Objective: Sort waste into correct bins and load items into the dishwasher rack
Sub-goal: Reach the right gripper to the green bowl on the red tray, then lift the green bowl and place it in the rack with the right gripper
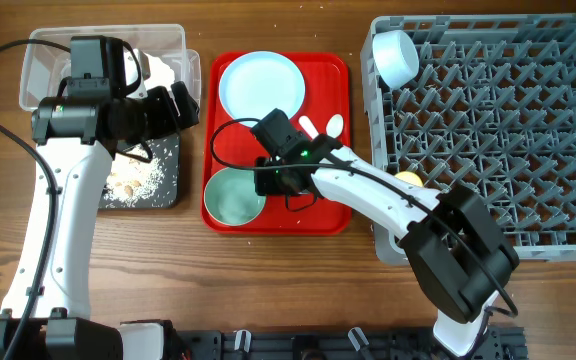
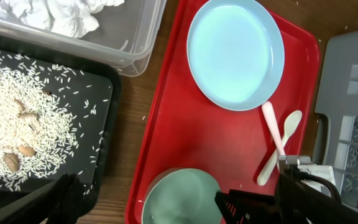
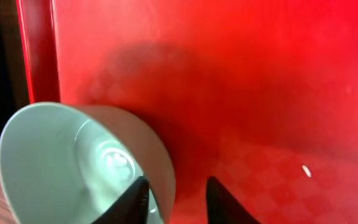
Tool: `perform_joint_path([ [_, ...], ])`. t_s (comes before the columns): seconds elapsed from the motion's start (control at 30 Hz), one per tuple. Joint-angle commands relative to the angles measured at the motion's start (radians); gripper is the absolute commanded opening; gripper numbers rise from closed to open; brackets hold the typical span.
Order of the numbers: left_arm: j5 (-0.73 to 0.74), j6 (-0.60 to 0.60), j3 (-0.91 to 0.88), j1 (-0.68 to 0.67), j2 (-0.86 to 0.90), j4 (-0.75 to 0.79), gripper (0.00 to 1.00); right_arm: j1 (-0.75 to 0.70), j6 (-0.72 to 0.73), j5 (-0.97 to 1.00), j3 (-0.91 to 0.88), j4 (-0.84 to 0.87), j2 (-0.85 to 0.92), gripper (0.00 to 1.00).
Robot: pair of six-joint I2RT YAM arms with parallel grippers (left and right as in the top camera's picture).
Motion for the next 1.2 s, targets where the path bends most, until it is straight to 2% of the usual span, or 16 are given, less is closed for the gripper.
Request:
perform_joint_path([
  [0.0, 0.001, -0.005, 0.009, 0.005, -0.001, 0.003, 1.0, 0.001, 0.041, -0.005, -0.011, 0.025, 0.054, 0.28],
  [0.03, 0.001, -0.005, 0.009, 0.005, -0.001, 0.003, 1.0, 0.001, 0.041, -0.005, -0.011, 0.032, 0.06, 0.22],
  [0.07, 0.001, -0.005, 0.009, 0.005, -0.001, 0.003, 1.0, 0.001, 0.038, -0.005, -0.009, 0.032, 0.059, 0.09],
  [0.1, 0.001, -0.005, 0.009, 0.005, -0.001, 0.003, 1.0, 0.0, 0.038, -0.013, -0.005, 0.031, 0.056, 0.04],
  [0.23, 0.001, -0.005, 0.009, 0.005, -0.001, 0.003, 1.0, -0.043, -0.013, 0.026, 0.0, -0.014, -0.066, 0.04],
  [0.33, 0.001, -0.005, 0.009, 0.005, -0.001, 0.003, 1.0, -0.13, -0.073, 0.162, 0.001, -0.126, -0.311, 0.04],
  [0.43, 0.001, -0.005, 0.009, 0.005, -0.001, 0.003, 1.0, -0.223, -0.108, 0.462, 0.001, -0.249, -0.584, 0.04],
  [0.5, 0.001, -0.005, 0.009, 0.005, -0.001, 0.003, 1.0, -0.259, -0.121, 0.789, 0.0, -0.326, -0.691, 0.05],
  [0.53, 0.001, -0.005, 0.009, 0.005, -0.001, 0.003, 1.0, -0.267, -0.18, 1.004, 0.0, -0.368, -0.709, 0.04],
  [0.6, 0.001, -0.005, 0.009, 0.005, -0.001, 0.003, 1.0, -0.27, -0.363, 1.194, 0.0, -0.372, -0.682, 0.04],
  [0.7, 0.001, -0.005, 0.009, 0.005, -0.001, 0.003, 1.0, -0.27, -0.75, 1.407, 0.0, -0.317, -0.536, 0.04],
  [0.93, 0.001, -0.005, 0.009, 0.005, -0.001, 0.003, 1.0, -0.272, -1.237, 1.489, 0.0, 0.013, -0.241, 0.04],
  [1.03, 0.001, -0.005, 0.009, 0.005, -0.001, 0.003, 1.0, -0.312, -1.324, 1.489, 0.0, 0.072, -0.158, 0.04],
  [1.17, 0.001, -0.005, 0.009, 0.005, -0.001, 0.003, 1.0, -0.348, -1.324, 1.489, 0.0, 0.095, -0.096, 0.04],
])
